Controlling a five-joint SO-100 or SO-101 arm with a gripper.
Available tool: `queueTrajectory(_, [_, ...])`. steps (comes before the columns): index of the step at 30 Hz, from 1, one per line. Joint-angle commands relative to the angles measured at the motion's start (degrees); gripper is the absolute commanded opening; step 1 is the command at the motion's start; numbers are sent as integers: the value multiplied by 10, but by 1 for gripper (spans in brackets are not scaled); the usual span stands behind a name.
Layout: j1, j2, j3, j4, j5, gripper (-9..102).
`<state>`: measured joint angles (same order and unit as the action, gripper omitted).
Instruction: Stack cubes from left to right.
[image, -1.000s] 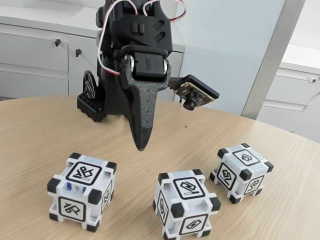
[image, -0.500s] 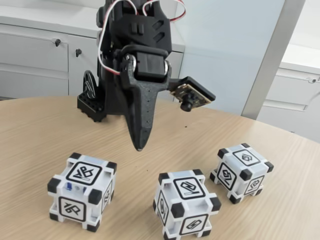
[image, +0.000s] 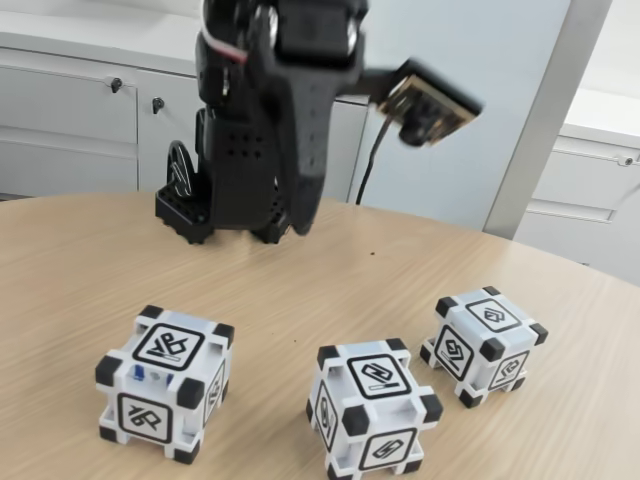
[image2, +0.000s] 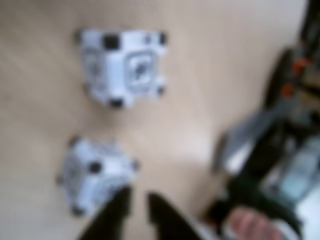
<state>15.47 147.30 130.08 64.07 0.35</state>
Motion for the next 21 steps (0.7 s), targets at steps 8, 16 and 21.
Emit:
queueTrajectory(8, [-18,-344,-313,93,-53,23])
queueTrajectory(16, [-208,-351,-364,246,73,34])
queueTrajectory(21, [-306,-352,-364,247,194,37])
